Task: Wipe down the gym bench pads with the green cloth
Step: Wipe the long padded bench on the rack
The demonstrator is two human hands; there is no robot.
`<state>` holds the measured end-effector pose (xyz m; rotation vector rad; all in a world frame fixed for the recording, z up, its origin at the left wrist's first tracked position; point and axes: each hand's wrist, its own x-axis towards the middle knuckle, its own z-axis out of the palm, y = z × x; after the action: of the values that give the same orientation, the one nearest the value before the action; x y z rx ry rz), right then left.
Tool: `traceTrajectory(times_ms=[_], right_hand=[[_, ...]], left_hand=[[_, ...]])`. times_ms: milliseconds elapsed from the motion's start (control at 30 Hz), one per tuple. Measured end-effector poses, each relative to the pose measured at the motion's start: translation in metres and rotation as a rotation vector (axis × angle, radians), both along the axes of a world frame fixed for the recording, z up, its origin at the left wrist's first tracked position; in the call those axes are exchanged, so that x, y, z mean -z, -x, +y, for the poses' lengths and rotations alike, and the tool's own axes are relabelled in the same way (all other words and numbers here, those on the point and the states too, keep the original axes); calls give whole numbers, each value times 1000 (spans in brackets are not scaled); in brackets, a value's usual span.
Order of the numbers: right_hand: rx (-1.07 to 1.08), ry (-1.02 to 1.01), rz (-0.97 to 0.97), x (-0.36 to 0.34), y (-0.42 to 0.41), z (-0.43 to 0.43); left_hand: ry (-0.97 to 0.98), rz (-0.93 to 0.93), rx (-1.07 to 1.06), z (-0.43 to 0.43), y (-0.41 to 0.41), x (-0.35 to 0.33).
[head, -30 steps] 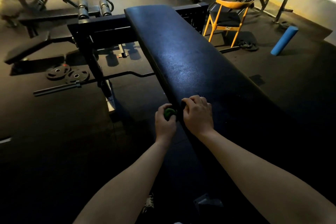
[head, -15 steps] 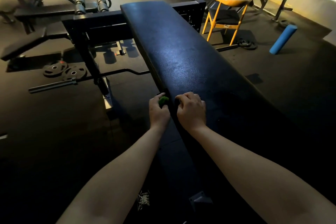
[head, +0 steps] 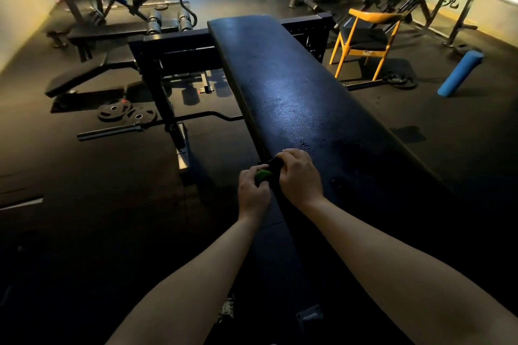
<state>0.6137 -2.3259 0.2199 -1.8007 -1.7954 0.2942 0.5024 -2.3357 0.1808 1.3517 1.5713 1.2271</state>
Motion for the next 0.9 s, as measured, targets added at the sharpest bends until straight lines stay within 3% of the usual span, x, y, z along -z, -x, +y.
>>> traceTrajectory(times_ms=[200, 900], right_hand=[[18, -52, -35, 1, 1, 3], [14, -4, 175, 1, -8, 10]], left_hand=[[97, -114, -142, 34, -2, -21], [58, 66, 30, -24, -17, -27]])
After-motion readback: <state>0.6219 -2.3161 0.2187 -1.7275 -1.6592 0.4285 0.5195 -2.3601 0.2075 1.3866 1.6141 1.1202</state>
